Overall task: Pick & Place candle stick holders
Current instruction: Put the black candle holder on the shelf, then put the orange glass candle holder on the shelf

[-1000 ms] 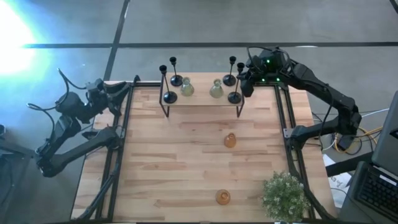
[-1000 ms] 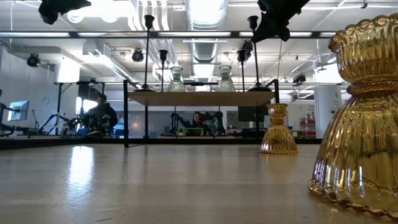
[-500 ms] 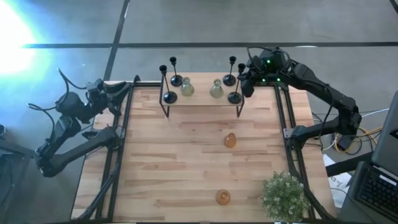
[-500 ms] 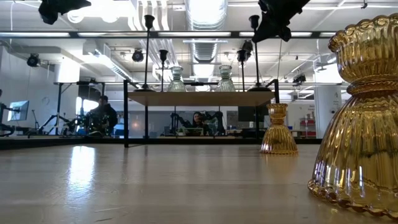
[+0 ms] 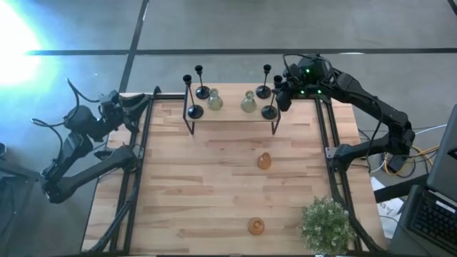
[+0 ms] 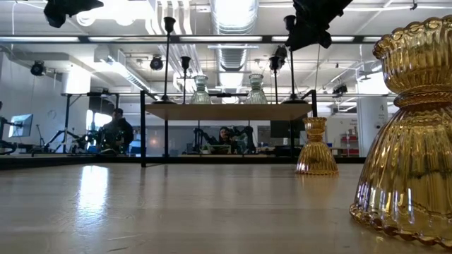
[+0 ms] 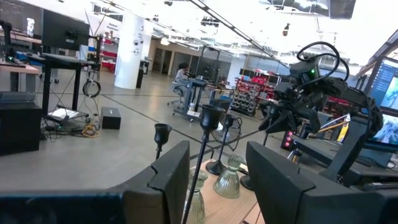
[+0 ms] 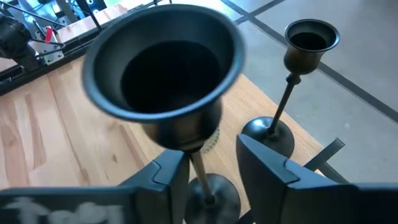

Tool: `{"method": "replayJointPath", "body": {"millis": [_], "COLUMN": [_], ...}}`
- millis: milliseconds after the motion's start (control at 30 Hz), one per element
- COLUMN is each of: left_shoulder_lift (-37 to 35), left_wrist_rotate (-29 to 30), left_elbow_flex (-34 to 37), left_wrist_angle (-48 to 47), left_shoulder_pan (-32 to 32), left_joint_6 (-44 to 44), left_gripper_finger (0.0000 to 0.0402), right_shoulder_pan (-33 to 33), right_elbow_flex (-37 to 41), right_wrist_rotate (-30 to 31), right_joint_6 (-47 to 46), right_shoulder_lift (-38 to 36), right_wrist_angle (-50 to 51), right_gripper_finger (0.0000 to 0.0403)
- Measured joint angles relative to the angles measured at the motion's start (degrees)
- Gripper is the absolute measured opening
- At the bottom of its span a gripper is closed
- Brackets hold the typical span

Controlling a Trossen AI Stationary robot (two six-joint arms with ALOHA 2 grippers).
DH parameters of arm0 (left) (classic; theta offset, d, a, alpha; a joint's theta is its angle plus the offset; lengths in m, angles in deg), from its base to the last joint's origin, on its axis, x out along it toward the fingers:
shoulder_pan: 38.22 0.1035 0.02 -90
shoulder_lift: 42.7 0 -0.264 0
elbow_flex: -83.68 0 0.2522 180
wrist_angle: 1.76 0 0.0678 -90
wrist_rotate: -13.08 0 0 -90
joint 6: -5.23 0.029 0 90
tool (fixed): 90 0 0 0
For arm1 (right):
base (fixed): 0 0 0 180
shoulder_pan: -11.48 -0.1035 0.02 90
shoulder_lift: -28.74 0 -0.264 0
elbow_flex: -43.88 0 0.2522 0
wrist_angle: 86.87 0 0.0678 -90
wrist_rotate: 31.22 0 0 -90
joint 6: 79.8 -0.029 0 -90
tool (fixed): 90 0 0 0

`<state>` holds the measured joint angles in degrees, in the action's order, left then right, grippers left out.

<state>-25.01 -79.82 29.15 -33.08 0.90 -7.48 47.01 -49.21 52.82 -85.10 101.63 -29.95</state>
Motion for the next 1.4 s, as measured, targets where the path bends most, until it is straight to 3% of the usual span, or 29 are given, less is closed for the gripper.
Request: {"method": "replayJointPath", "body": {"millis": [233,400,700,967,1133,1400], "left_shoulder_lift": [0.00,0.00,0.00,0.00,0.00,0.00], "left_wrist_rotate": [0.00,-0.02,-0.02,-0.02,-0.02,-0.02], "left_elbow_flex": [0.00,0.00,0.00,0.00,0.00,0.00], "left_wrist_angle": [0.00,0.00,-0.01,-0.02,0.00,0.00], "left_shoulder_pan": [0.01,0.01,0.01,0.00,0.01,0.01], "left_joint_6": [0.00,0.00,0.02,0.02,0.01,-0.48], "left_gripper_finger": [0.0162,0.0162,0.0162,0.0163,0.0162,0.0163], "right_shoulder_pan": [0.00,0.00,0.00,-1.82,-8.06,-28.28], "right_elbow_flex": [0.00,-0.02,-0.04,-0.04,0.24,3.43], "right_wrist_rotate": [0.10,0.14,-0.16,-6.26,-6.53,-3.88], "right_joint_6": [0.46,2.00,2.46,-3.83,-11.17,-26.61], "right_shoulder_lift": [-0.01,-0.74,-4.71,-12.12,-16.23,-16.47], "right_wrist_angle": [0.13,1.77,9.63,19.71,23.20,24.14], "right_gripper_finger": [0.0181,0.0200,0.0191,0.0175,0.0159,0.0133]}}
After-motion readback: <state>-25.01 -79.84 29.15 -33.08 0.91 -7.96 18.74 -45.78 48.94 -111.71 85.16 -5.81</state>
